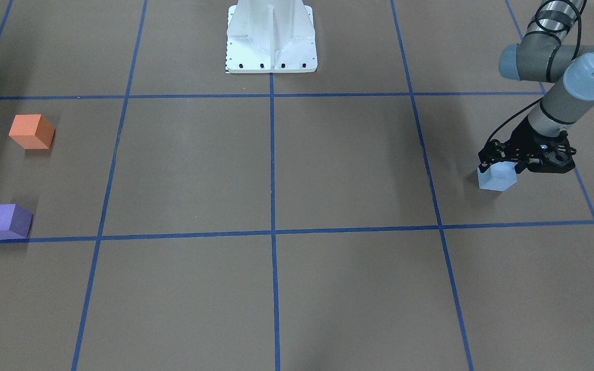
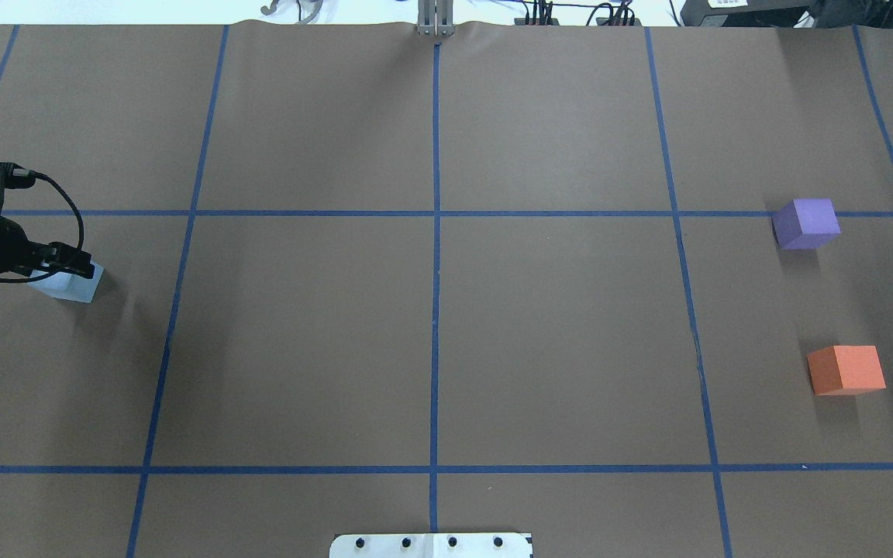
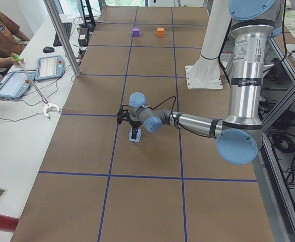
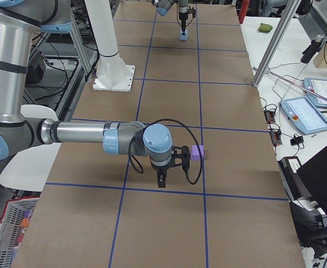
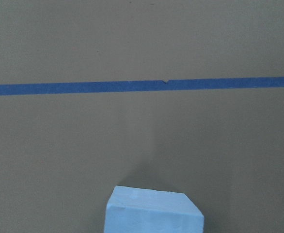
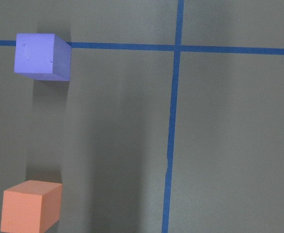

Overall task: Place blue block between orange and purple blocks
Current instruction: 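Lower the left gripper onto the light-blue cube and grasp it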

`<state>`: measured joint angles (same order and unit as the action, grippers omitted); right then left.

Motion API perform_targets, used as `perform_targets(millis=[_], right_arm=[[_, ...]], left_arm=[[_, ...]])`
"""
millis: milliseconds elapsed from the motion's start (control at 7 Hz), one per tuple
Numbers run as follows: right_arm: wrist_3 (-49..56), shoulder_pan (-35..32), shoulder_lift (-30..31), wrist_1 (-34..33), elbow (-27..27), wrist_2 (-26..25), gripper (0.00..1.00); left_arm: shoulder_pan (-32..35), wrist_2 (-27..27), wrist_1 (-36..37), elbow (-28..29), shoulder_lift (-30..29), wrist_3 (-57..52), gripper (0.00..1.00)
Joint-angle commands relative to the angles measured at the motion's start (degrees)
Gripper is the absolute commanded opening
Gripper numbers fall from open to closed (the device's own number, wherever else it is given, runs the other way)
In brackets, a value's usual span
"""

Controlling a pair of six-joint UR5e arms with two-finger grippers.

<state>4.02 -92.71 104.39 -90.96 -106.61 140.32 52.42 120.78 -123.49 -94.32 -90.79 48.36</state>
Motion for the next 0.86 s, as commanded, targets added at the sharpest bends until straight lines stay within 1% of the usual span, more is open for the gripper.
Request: perform_targets(millis=[0,143,286,429,571,714], right_arm=[[-0.2,0.0,-0.4,0.3,-1.5,0.6,1.0],[-0.3,0.1,-1.6,-0.1,-3.1,0.5,1.0],[-0.3,0.1,-1.2,0.5,-1.1,1.3,1.0],[-0.4,0.1,-1.0,1.7,-1.9,3.4,1.0],[-0.9,0.1,-1.5,1.7,-1.8,3.1,1.0],[-0.9,0.2,-1.6,1.6,-1.8,3.2,1.0]], left_arm=[[-1.7,-0.3,-0.1,1.3,-0.3,0.0,0.79],[-1.4,-0.2,-0.1,0.6,-0.3,0.2,0.13],[-1.2,0.7,0.0,-1.4,0.8,0.1,0.0],[-0.8,1.5,3.4,-6.2,0.7,0.3,0.0],[-1.3,1.7,13.3,-11.9,-1.7,2.3,0.0],[-1.4,1.7,22.8,-13.9,-9.8,5.5,0.0]])
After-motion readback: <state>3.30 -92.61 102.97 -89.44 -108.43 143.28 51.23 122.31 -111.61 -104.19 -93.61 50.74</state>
